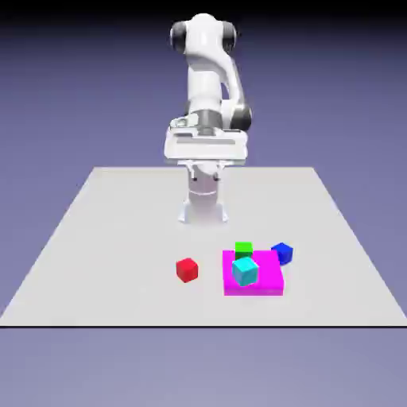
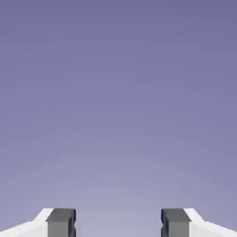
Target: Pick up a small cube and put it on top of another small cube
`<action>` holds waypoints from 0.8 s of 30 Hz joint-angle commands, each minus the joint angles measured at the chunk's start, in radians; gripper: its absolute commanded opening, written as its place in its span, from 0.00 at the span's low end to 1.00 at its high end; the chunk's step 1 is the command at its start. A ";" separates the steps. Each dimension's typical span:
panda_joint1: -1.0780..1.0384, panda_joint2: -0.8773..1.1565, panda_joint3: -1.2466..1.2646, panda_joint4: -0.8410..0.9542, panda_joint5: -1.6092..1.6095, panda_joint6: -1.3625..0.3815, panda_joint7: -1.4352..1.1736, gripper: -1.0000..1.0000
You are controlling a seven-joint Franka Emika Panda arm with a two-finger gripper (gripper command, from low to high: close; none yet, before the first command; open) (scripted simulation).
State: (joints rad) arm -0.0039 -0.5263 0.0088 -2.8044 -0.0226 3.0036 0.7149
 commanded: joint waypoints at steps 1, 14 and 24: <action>-0.013 0.036 0.007 0.005 -0.019 -0.028 -0.022 0.50; -0.184 0.507 0.102 0.065 -0.263 -0.388 -0.303 0.50; -0.155 0.798 -0.001 0.095 -0.473 -0.254 -0.218 0.50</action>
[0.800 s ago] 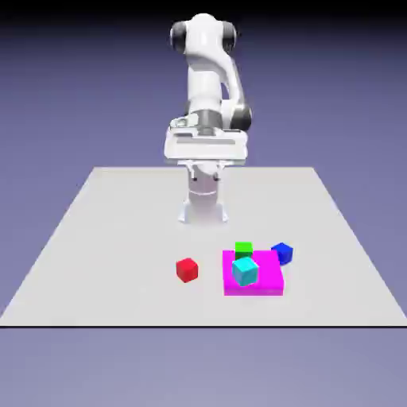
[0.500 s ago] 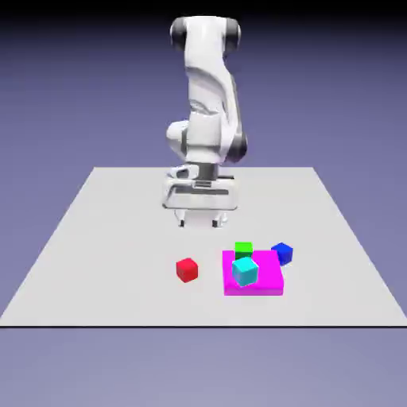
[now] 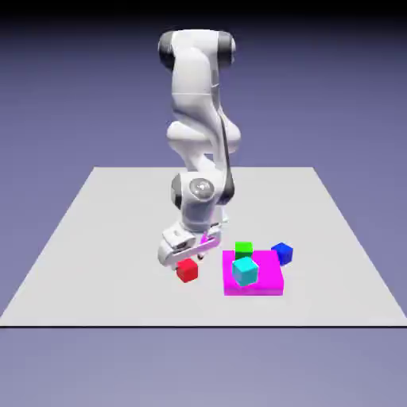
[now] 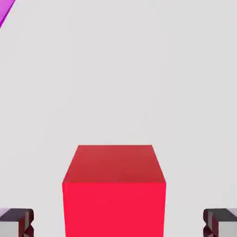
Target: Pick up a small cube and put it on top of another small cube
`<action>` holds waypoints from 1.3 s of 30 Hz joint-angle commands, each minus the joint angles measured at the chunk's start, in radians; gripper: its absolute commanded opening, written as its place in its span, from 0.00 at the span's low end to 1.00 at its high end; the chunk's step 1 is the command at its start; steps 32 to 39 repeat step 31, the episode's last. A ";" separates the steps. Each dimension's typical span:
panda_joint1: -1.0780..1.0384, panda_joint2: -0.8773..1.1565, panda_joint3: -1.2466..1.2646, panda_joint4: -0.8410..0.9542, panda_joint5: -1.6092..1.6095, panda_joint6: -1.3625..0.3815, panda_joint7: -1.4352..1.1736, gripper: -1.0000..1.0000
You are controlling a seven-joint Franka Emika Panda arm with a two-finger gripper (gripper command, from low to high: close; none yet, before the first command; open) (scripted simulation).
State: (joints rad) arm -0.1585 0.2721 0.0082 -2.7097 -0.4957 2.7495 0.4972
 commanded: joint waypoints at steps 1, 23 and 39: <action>0.003 0.011 -0.006 0.001 -0.009 0.010 0.007 0.50; 0.302 -0.233 0.152 0.372 0.410 -0.628 0.081 0.00; 0.303 -0.149 0.141 0.315 0.381 -0.488 0.102 1.00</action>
